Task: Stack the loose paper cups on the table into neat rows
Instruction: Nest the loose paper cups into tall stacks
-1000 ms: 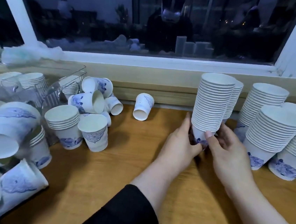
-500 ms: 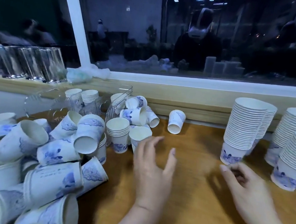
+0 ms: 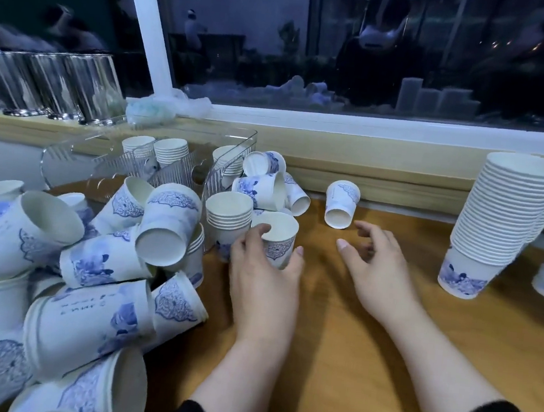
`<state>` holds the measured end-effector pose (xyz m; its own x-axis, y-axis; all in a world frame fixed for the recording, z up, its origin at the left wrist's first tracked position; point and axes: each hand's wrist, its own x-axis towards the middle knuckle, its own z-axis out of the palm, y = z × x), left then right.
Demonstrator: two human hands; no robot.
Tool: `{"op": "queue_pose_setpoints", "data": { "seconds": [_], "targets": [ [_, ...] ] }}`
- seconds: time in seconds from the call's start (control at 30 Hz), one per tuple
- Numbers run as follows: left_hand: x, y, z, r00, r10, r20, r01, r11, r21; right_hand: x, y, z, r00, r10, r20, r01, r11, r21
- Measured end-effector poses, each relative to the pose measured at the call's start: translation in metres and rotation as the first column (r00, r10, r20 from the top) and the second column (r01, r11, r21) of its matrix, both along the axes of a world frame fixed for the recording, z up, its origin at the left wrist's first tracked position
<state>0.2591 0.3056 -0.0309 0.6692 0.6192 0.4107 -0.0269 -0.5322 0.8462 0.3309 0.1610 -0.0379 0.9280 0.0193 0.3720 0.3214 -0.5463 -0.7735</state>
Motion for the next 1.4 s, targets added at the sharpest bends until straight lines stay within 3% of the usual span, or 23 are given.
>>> {"op": "queue_pose_setpoints", "data": {
  "seconds": [0.27,0.4,0.63,0.73,0.83,0.97,1.03,1.13,1.2,1.3,1.4],
  "targets": [
    [0.008,0.002,-0.002,1.0,-0.011,-0.012,0.011,0.999,0.039,0.093,0.034,0.006,0.989,-0.127,-0.077,0.14,0.97,0.196],
    [0.009,0.003,0.0,0.999,-0.041,0.004,0.041,0.999,-0.016,0.119,0.04,0.007,0.976,-0.158,-0.149,0.19,0.953,0.236],
    [0.006,0.005,0.002,0.996,-0.082,0.025,0.083,0.996,-0.036,0.121,0.044,0.013,0.983,-0.089,-0.163,0.118,0.977,0.178],
    [0.008,0.005,0.0,0.996,-0.089,0.007,0.089,0.996,-0.004,0.113,0.041,0.018,0.987,-0.035,-0.154,0.073,0.965,0.25],
    [0.009,0.005,-0.001,0.993,-0.12,-0.022,0.119,0.993,-0.021,0.097,0.035,0.023,0.995,0.014,-0.101,0.039,0.862,0.505],
    [0.009,0.003,0.003,0.987,-0.154,-0.034,0.152,0.987,-0.042,0.068,0.027,0.029,0.991,0.124,-0.056,-0.025,0.571,0.82],
    [0.008,-0.001,0.005,0.979,-0.201,-0.039,0.199,0.979,-0.04,0.047,0.024,0.032,0.97,0.242,-0.016,-0.095,0.437,0.894],
    [0.006,-0.006,0.007,0.967,-0.25,-0.056,0.249,0.968,-0.034,0.017,0.024,0.036,0.943,0.33,0.051,-0.167,0.334,0.928],
    [0.004,-0.008,0.009,0.958,-0.28,-0.061,0.279,0.96,-0.033,0.0,0.025,0.036,0.938,0.341,0.071,-0.197,0.354,0.914],
    [0.001,-0.011,0.013,0.94,-0.339,-0.026,0.337,0.938,-0.078,-0.017,0.032,0.031,0.936,0.338,0.1,-0.263,0.481,0.837],
    [-0.002,-0.013,0.018,0.925,-0.38,0.024,0.38,0.916,-0.132,-0.028,0.037,0.028,0.914,0.378,0.144,-0.345,0.54,0.768]
  ]
}}
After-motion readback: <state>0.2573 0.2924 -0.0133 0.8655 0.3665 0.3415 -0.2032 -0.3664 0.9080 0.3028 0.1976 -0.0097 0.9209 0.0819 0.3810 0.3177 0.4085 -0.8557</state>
